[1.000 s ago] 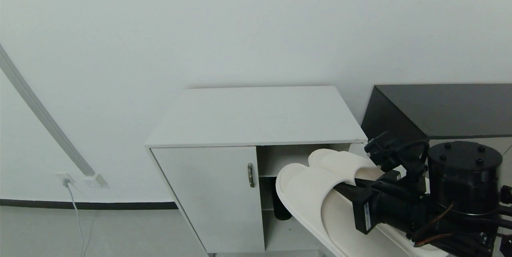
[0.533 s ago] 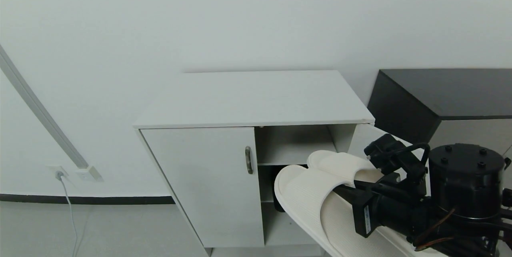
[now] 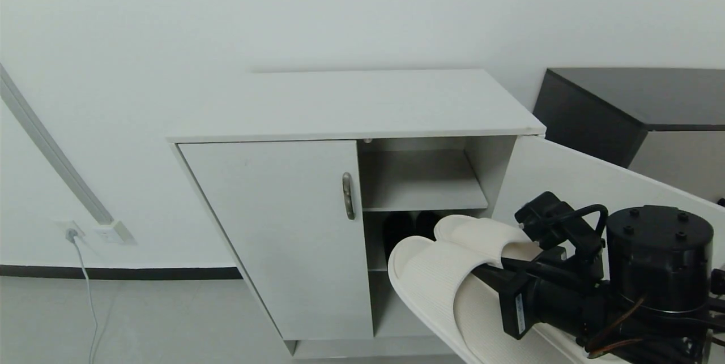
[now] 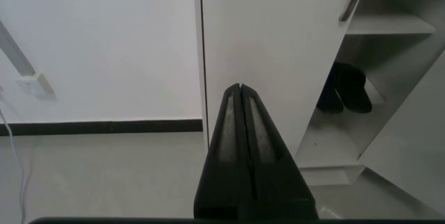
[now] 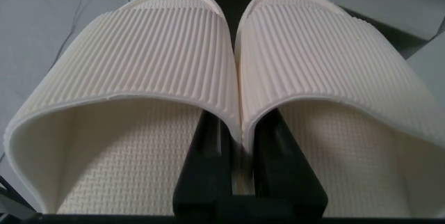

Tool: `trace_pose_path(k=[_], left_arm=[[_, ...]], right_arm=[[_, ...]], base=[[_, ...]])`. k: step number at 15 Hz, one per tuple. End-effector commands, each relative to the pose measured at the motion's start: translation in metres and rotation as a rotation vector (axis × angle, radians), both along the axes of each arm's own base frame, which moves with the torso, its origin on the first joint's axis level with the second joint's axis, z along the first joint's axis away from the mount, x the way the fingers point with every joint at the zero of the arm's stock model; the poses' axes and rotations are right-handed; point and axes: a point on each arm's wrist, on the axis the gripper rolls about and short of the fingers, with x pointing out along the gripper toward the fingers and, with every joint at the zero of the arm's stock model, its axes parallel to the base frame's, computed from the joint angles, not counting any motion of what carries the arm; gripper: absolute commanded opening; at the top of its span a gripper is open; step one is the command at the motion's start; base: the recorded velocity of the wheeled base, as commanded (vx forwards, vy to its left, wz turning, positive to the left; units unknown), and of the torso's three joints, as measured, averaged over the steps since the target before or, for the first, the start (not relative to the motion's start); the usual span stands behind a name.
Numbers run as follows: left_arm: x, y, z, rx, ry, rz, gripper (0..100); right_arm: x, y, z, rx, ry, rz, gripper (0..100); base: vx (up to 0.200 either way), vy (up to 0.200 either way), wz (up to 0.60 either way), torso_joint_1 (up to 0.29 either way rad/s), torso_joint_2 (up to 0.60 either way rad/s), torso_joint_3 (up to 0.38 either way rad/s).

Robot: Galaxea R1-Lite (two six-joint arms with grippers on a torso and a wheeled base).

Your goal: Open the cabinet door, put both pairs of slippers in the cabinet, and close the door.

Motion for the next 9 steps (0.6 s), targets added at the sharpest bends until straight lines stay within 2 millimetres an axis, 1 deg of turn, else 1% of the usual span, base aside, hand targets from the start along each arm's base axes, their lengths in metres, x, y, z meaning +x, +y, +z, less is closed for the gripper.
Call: trace_pose_path(k=[1,5,9], left_arm=[[0.0001,0.0000,0.0000,-0.001,0.001,0.001,0],[0.0001,0.0000,0.0000,-0.002,0.001,0.001,0],[0.0001,0.0000,0.0000,-0.001,0.001,0.001,0]], right_arm=[[-0.0004,-0.0002,-0.0010,-0.003,0.003,0.000,0],[-0.0001,0.0000,-0.0011,-0.001,0.002,0.000,0],[-0.0006,0.0001,-0.0015,-0.003,0.003,0.002,0]], base=[[0.000,0.000,0.00,-0.154,0.51,0.325],[0.000,0.000,0.00,-0.140,0.48,0.325],[0.000,0.000,0.00,-0.107,0.47,0.351]])
